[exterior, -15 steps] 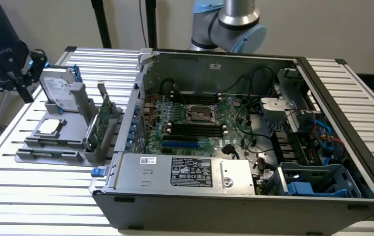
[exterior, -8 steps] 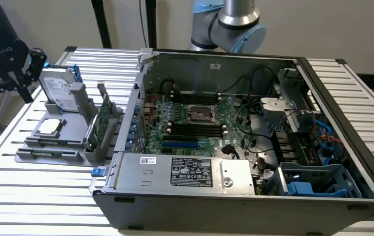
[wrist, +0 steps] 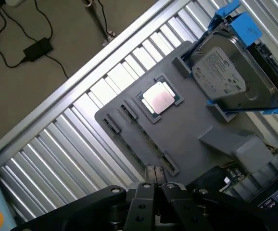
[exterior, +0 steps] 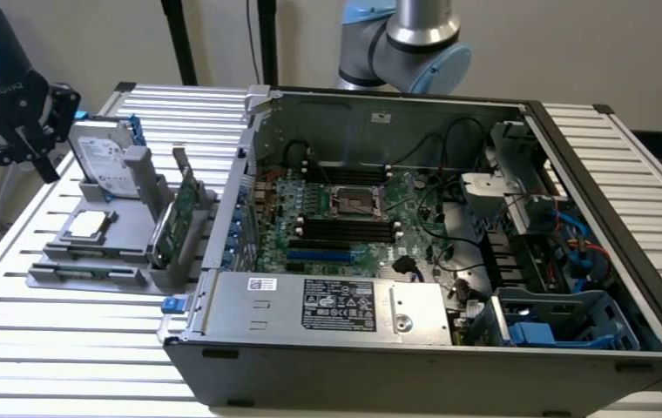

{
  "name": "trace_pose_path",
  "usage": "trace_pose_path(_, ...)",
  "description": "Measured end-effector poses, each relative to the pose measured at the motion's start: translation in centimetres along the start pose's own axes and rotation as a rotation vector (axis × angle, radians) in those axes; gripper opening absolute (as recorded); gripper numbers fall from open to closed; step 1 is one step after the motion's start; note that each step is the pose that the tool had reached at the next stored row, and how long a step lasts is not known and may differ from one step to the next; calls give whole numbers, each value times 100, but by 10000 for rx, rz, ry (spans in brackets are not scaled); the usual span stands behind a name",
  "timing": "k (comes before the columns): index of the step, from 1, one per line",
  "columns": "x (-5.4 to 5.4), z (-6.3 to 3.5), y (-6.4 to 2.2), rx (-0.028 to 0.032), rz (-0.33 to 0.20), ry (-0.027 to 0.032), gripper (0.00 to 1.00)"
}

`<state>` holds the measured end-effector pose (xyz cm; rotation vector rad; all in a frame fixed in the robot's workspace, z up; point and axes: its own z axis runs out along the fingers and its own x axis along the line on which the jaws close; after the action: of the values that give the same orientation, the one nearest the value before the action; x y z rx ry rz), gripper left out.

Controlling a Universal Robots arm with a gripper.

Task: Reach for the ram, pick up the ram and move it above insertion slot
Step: 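Pick up the ram and move it above insertion slot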

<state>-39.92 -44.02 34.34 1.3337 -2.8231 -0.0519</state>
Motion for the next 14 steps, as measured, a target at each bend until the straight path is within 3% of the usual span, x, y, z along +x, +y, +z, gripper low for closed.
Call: trace_pose_path(14,0,21,-1,10,-2550,96,11)
